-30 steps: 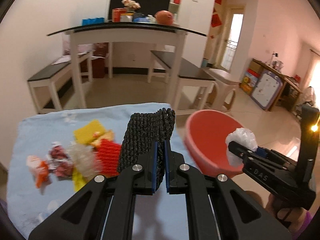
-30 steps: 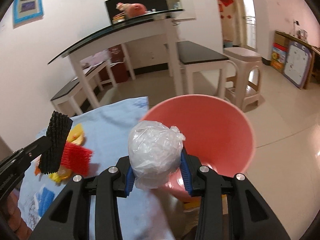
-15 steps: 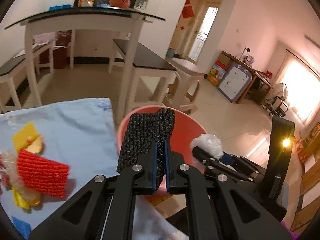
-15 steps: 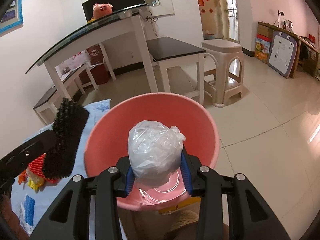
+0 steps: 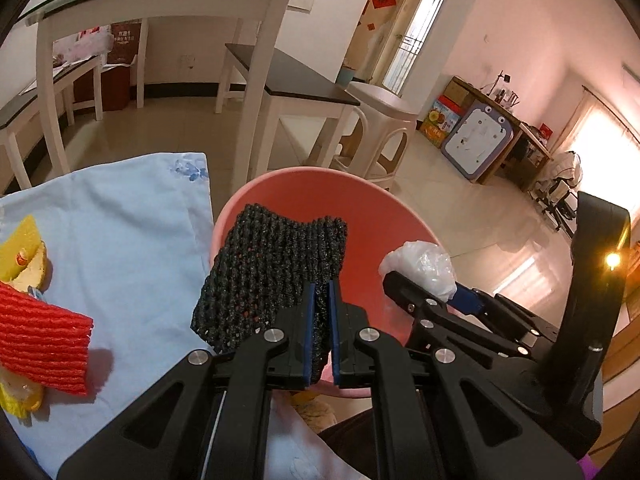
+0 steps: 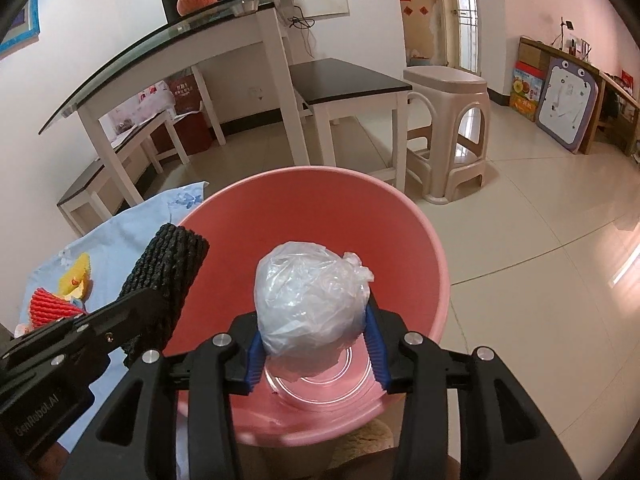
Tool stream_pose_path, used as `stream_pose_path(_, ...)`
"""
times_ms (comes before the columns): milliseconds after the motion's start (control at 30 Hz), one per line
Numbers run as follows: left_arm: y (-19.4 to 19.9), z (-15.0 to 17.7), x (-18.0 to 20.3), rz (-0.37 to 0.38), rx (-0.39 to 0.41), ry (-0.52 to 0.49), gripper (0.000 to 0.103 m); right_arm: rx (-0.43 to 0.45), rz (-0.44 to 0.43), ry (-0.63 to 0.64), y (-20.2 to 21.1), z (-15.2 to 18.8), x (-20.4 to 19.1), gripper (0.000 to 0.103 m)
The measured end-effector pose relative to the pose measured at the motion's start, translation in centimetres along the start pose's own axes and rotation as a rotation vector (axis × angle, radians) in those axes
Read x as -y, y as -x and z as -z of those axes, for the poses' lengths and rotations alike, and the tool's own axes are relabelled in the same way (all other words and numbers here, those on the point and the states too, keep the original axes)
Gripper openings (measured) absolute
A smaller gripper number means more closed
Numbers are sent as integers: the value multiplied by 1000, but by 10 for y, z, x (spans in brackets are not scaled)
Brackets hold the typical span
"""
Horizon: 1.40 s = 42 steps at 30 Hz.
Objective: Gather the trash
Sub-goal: 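Carry both items over the pink bucket and open both grippers to drop them, then move both grippers back over the table toward the blue foam net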
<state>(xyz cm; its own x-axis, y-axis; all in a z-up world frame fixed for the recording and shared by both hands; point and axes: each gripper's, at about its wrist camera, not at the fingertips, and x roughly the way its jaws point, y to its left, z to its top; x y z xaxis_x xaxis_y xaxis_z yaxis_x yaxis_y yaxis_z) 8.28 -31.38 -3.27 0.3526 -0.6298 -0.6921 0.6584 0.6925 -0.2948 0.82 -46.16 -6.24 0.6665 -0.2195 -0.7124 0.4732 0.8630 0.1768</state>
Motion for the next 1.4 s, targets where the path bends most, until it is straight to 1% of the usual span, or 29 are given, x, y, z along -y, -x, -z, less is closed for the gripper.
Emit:
stream_pose_path(100, -1, 1, 2, -20, 4, -12, 7, 2, 5, 5, 0, 1, -2, 48)
stream_pose_path(167, -2, 2, 3, -27, -3, -13, 8, -2, 7, 3, -2, 1, -1, 53)
stream_pose_path(367, 1, 2, 4, -27, -11, -6, 11, 2, 15, 1, 0, 1, 0, 59)
stream_pose_path(500, 5, 1, 6, -32, 0, -5, 28, 7, 19, 0, 3, 1, 2, 61)
stream_pose_path(533, 7, 1, 6, -31, 2, -5, 31, 8, 19, 0, 3, 1, 2, 61)
stream_pose_path(600, 9, 0, 8, -27, 8, -8, 32, 10, 21, 0, 5, 1, 3, 62)
stream_pose_path(800, 15, -1, 15, -23, 20, -25, 34, 16, 24, -5, 9, 1, 6, 66)
stream_pose_path(933, 16, -1, 19, -20, 16, -36, 35, 20, 24, -2, 12, 2, 5, 67)
stream_pose_path(1400, 36, 0, 20, -28, 59, -43, 35, 26, 19, 7, 20, 6, 2, 71)
